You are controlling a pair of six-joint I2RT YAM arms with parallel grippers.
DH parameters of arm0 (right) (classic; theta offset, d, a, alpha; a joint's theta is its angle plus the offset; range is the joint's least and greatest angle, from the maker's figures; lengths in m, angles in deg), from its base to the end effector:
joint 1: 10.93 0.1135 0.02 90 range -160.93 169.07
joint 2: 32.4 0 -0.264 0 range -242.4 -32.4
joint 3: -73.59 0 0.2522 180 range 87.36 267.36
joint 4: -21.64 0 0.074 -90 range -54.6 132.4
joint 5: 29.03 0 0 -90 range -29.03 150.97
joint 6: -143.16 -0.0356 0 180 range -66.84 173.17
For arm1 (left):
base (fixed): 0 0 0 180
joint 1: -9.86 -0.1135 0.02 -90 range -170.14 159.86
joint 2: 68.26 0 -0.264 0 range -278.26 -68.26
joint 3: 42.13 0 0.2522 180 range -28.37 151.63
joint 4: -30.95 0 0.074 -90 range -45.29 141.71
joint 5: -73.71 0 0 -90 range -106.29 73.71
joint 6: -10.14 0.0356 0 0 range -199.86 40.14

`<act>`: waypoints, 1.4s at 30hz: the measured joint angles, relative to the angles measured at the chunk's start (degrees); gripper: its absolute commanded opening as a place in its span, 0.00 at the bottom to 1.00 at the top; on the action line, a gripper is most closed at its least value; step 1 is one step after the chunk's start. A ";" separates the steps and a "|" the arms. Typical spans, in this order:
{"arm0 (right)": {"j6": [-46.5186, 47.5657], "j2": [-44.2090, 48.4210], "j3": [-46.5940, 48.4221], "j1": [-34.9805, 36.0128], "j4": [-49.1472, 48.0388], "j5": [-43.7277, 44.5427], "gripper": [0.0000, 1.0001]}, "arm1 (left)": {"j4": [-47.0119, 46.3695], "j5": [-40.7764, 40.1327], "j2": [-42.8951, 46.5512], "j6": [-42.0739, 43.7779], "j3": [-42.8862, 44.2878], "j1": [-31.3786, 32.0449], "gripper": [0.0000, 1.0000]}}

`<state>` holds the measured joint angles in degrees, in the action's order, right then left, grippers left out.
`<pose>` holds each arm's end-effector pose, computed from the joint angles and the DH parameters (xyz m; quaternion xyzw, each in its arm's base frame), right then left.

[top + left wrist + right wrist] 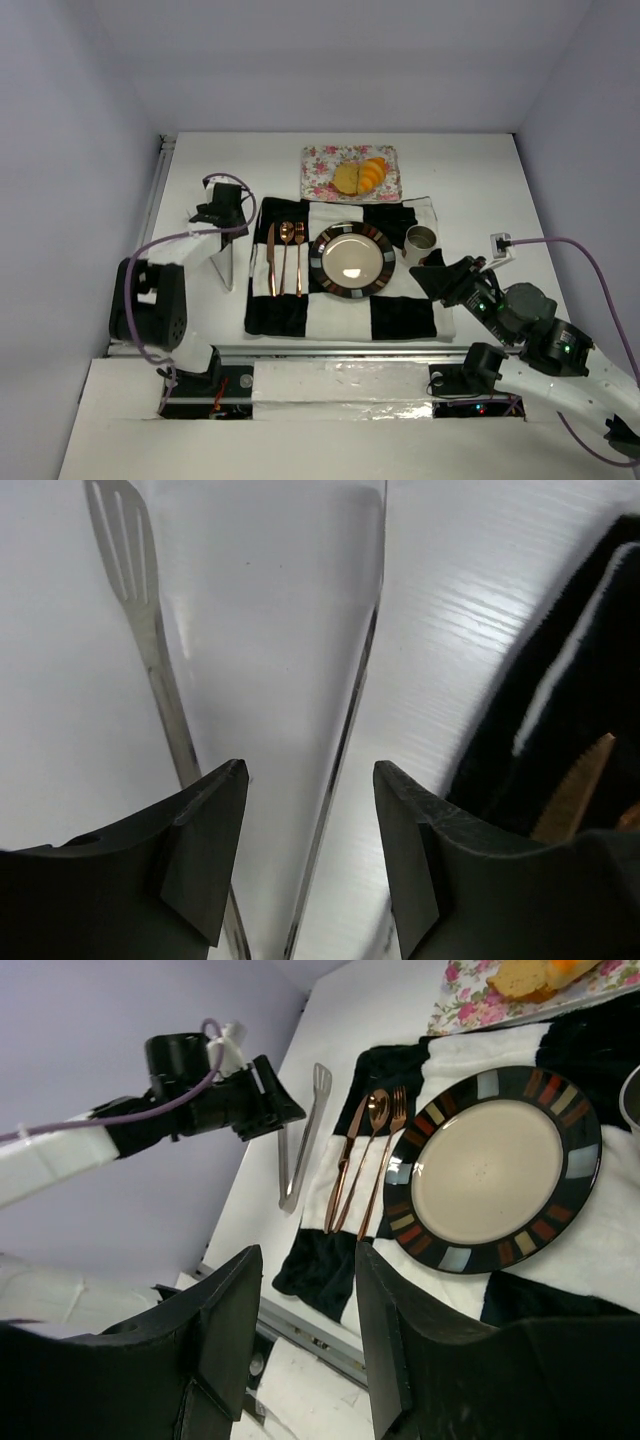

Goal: Place the bread

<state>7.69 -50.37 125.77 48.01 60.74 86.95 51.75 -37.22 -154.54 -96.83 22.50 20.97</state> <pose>0.0562 0.0631 0.3277 0.0668 0.7307 0.4193 0.5347 0.3129 -0.0485 0.2115 -0.1191 0.8950 0.0651 0.4249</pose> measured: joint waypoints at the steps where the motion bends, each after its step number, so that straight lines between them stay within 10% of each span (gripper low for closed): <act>1: -0.09 0.00 -0.02 0.00 0.04 -0.11 0.48 | -0.66 0.35 -2.16 0.37 0.72 -0.66 0.48; 11: -1.53 -0.04 -0.02 0.00 0.92 -0.98 0.48 | -6.19 3.19 -15.15 3.30 6.51 -2.60 0.32; 16: -1.81 -1.55 -0.02 0.00 0.81 -1.16 0.48 | -8.09 3.39 -19.34 4.39 9.94 -2.67 0.00; 22: -1.84 -5.90 0.02 0.00 -0.42 -2.08 0.47 | -7.54 2.64 -20.65 4.26 11.80 -4.13 0.00; 25: -1.51 -10.40 0.42 0.00 -2.05 -3.65 0.30 | -5.40 2.36 -19.39 3.30 12.07 -4.63 0.00; 28: -1.55 -17.88 1.49 0.00 -4.68 -6.73 0.00 | -3.10 2.97 -13.73 2.64 12.07 -4.90 0.00; 39: -3.08 -44.63 10.14 0.00 -26.71 -19.82 0.00 | -10.03 22.34 28.70 -5.01 6.21 -3.69 0.00; 41: -3.50 -48.94 12.37 0.00 -31.85 -21.92 0.26 | -13.49 29.33 33.68 -8.50 1.49 -3.72 0.00; 42: -3.93 -50.34 12.68 0.00 -34.12 -22.51 0.68 | -15.28 32.54 35.80 -10.54 -1.01 -3.72 0.00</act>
<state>3.76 -100.71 138.45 48.01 26.62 64.43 36.48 -4.67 -118.74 -107.36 21.50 17.26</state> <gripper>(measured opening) 0.193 0.021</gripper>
